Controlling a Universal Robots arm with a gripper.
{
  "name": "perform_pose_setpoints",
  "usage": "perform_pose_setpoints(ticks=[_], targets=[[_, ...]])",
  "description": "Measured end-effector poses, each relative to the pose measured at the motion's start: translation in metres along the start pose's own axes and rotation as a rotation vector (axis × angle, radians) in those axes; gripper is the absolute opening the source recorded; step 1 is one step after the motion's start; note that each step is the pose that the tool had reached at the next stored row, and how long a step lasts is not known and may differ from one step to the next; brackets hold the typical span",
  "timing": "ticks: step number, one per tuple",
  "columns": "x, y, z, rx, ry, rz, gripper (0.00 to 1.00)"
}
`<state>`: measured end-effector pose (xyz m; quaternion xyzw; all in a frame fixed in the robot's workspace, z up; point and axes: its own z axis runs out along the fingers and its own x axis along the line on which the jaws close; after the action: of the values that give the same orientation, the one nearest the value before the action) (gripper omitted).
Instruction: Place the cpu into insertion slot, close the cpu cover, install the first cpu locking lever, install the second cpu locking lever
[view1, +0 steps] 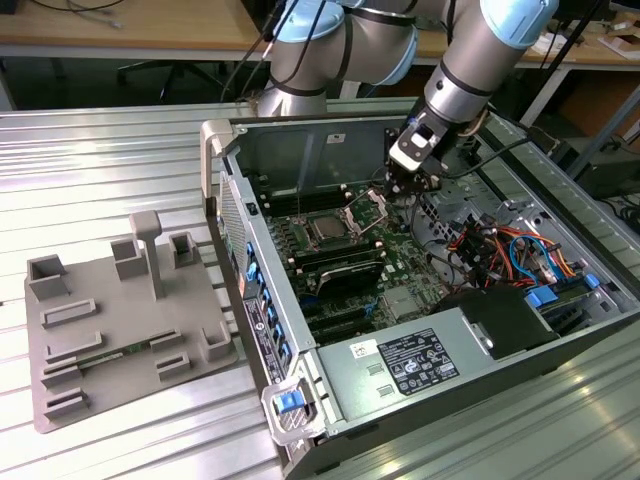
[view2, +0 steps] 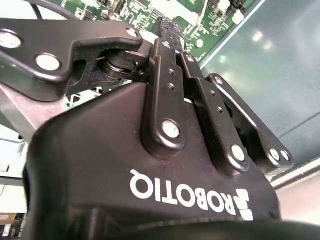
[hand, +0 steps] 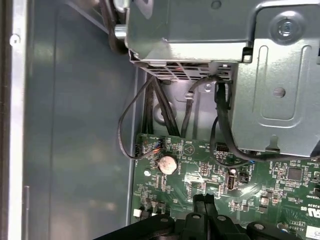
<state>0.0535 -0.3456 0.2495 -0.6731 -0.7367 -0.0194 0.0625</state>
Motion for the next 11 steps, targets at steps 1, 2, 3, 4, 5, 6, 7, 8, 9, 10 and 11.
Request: perform_pose_setpoints(ticks=[1,2,3,4,5,6,7,8,9,10,11], targets=[[-0.0013,-0.0001,0.0004,0.0000,-0.0001,-0.001,0.11],[-0.0018,-0.0001,0.0007,0.0000,0.0001,-0.001,0.11],[-0.0022,-0.0001,0.0010,0.0000,0.0001,-0.001,0.11],[-0.0032,-0.0002,0.0013,0.0001,-0.0001,-0.002,0.11],[-0.0038,-0.0002,0.0016,0.0001,-0.0001,-0.002,0.11],[-0.0041,-0.0002,0.0017,0.0001,0.0000,-0.002,0.11],[-0.0044,-0.0003,0.0017,0.0002,-0.0001,-0.002,0.11],[-0.0047,-0.0005,0.0017,0.0002,-0.0002,-0.002,0.11],[-0.0049,-0.0014,0.0017,0.0002,-0.0002,-0.002,0.11],[-0.0050,-0.0032,0.0017,-0.0001,-0.0004,-0.002,0.11],[-0.0051,-0.0056,0.0019,-0.0007,-0.0004,-0.002,0.11]])
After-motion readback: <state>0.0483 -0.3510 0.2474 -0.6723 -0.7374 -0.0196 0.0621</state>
